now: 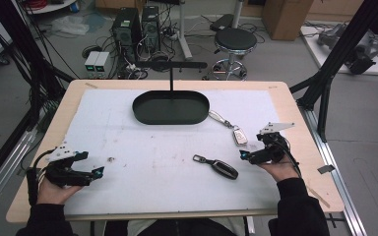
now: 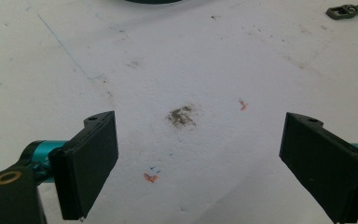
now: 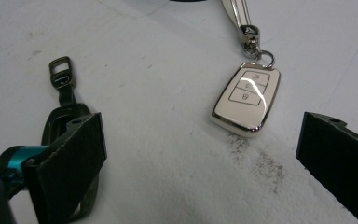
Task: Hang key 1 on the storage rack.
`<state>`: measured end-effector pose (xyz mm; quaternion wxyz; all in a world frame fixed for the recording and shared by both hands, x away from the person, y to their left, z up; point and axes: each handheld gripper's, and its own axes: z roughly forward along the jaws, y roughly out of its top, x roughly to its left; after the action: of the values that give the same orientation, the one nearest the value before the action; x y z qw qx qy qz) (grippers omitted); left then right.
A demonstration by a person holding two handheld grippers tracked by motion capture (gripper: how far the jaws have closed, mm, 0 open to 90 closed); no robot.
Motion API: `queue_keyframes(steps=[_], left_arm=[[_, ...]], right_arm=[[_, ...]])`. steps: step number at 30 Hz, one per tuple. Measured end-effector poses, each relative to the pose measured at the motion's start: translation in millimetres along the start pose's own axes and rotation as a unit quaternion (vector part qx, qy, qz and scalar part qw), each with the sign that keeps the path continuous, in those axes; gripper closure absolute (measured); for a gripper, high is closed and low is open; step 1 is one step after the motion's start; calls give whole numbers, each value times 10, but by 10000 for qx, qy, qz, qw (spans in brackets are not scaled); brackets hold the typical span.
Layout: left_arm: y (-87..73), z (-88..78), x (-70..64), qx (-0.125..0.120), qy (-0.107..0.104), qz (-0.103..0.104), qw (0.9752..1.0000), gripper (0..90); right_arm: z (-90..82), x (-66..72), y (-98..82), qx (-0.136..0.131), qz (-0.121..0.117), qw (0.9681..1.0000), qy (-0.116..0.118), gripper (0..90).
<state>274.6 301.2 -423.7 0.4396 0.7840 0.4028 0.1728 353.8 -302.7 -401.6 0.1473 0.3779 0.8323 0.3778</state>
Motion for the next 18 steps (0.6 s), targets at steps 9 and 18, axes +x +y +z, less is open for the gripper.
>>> queue_keyframes(steps=[9, 18], left_arm=[[-3, 7, -7, -1, 3, -4, 10000, 120], [1, -11, -7, -94, 33, -3, 10000, 116]], right_arm=[[85, -111, 182, 173, 19, 9998, -7, 8], [169, -160, 488, 320, -191, 9993, -84, 8]])
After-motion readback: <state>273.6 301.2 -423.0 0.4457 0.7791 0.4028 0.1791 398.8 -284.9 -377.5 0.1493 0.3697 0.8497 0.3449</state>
